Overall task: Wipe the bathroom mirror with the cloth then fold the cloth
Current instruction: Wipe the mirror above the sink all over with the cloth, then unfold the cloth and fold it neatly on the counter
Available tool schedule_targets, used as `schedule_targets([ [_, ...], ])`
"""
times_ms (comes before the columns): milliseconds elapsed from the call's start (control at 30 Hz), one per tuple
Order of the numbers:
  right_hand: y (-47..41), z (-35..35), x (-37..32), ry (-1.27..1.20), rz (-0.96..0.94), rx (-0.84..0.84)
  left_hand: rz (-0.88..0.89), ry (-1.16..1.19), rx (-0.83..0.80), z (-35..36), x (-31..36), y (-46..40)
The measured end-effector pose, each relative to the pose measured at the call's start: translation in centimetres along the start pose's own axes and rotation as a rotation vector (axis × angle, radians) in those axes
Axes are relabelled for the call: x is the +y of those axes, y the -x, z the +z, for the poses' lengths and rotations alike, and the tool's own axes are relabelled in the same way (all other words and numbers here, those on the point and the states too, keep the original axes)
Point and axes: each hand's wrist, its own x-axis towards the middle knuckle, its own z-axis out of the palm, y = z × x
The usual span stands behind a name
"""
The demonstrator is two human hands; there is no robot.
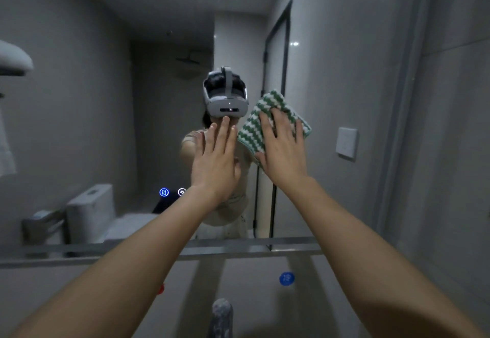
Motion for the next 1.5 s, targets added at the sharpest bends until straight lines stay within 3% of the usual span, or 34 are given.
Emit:
schedule_targets([
  [200, 0.1, 0.8, 0.0, -0.011, -0.001, 0.138, -0.020, 0.031, 0.124, 1.7, 1.2, 0.0],
  [567, -1.4, 1.1, -0.4, -0.082, 0.014, 0.302, 0.022, -0.056, 0.113, 3.0, 0.2, 0.1],
  [700, -1.0, 0.8, -0.6, -0.079, 0.048, 0.270, -0.006, -0.066, 0.059, 2.6, 0.4, 0.3],
  [833, 0.8, -0.2, -0.9, -0.175, 0.066, -0.005, -0.005, -0.075, -0.013, 1.6, 1.1, 0.8],
  [933, 3.5, -0.2, -1.3, -0.288, 0.115, -0.112, 0.022, 0.011, -0.065, 0.8, 0.9, 2.1],
  [1133, 9.6, -1.6, -3.4, -0.493, 0.322, -0.166, 0.081, 0.018, -0.167, 0.0, -0.1, 8.7],
  [1500, 11.1, -7.9, -5.0, -0.632, 0.286, -0.043, 0.019, 0.042, -0.159, -4.3, 0.1, 12.7],
])
